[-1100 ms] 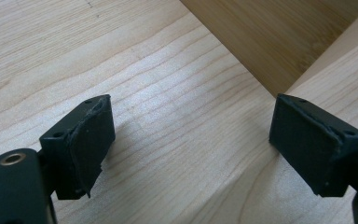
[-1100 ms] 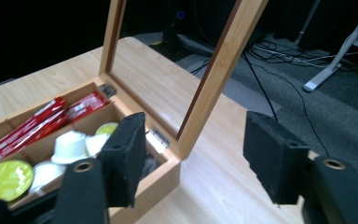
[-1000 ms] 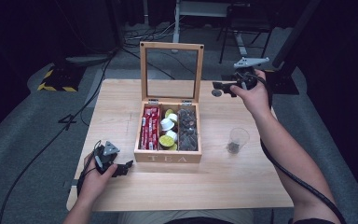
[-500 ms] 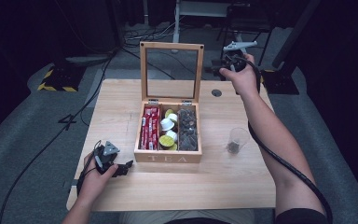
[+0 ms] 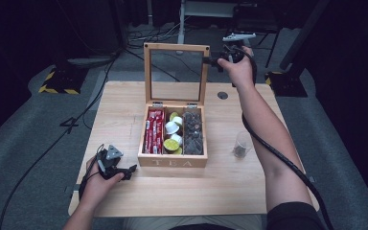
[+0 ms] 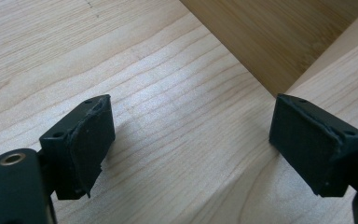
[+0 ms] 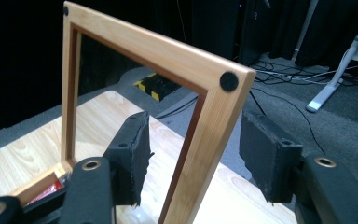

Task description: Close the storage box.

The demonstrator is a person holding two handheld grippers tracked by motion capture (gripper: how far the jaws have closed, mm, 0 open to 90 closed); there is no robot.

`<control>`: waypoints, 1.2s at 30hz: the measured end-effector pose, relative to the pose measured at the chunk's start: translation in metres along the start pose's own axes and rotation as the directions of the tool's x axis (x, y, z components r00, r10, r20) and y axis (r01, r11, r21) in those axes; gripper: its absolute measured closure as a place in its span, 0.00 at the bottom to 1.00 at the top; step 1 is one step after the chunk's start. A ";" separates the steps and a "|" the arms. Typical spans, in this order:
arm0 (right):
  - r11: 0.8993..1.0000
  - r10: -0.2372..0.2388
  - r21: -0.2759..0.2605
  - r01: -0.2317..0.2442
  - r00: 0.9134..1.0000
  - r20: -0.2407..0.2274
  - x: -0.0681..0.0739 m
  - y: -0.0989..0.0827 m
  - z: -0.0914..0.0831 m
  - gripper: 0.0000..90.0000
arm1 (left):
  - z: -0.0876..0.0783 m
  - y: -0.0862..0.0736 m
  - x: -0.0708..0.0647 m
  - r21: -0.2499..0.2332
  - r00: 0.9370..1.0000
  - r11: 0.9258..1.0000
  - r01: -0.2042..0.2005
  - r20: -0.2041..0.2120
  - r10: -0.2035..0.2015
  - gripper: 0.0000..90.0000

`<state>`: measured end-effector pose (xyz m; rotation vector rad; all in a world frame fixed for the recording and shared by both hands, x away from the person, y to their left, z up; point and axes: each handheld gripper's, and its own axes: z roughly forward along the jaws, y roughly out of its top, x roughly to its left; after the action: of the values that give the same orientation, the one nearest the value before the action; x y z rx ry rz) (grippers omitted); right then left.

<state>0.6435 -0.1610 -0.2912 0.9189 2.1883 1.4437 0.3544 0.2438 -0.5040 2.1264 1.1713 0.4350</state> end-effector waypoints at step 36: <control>0.993 -0.112 0.027 0.112 0.994 0.017 0.018 0.012 -0.023 0.77 | 0.000 0.000 0.000 0.002 1.000 1.000 -0.006 0.000 0.006 0.16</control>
<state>0.6201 -0.1613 -0.2696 0.8009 2.2122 1.3529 0.3549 0.2438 -0.5039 2.1320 1.1664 0.4363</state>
